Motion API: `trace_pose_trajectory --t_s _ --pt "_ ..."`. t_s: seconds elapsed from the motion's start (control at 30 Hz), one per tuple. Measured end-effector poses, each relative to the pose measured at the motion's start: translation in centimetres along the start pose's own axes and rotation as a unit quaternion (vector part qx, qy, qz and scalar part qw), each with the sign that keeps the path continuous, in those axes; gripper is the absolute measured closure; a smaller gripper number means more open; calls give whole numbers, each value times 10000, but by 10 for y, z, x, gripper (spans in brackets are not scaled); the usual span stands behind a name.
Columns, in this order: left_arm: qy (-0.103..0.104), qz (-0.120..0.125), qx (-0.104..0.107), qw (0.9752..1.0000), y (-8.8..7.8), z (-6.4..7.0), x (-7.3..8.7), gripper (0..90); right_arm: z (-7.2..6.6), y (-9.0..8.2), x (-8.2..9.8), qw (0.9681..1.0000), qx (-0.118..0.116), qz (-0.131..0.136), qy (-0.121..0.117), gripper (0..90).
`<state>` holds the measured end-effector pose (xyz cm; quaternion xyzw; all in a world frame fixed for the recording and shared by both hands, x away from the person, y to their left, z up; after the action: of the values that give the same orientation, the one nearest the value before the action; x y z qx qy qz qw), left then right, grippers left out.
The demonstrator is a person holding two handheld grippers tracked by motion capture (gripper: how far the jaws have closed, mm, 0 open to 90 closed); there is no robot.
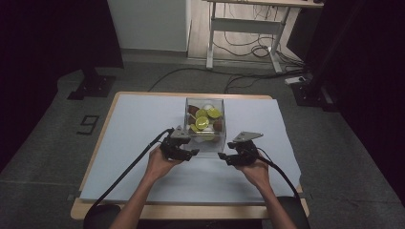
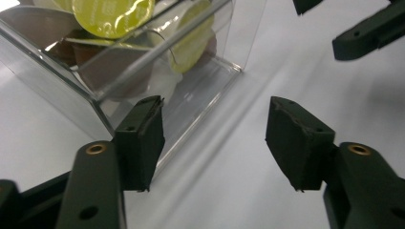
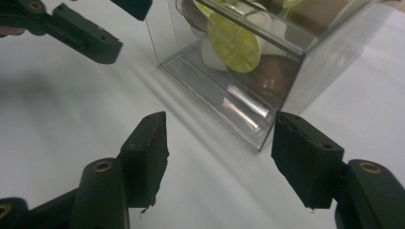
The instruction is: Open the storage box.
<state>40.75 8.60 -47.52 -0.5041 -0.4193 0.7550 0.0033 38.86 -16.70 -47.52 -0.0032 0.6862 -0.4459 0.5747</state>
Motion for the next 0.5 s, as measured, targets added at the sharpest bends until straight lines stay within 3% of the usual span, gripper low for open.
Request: trace_pose_trajectory --t_s 0.33,0.5 --pt "-12 41 -75 10000 4 -1 -5 492 -3 9 -10 9999 65 -36 -104 541" --pt "82 44 -178 9998 7 -1 -8 543 -1 14 -14 9999 119 67 28 626"
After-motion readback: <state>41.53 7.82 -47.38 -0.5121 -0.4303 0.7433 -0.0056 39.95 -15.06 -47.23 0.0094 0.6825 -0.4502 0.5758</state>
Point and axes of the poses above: each handheld gripper's, and its own axes: y roughly forward along the jaws, x roughly out of its underside, z roughly to its right, the point moved 2 cm from there along y, roughly forward along the jaws, and after that the axes turned 7 degrees about -y, right-handed, at the moved point
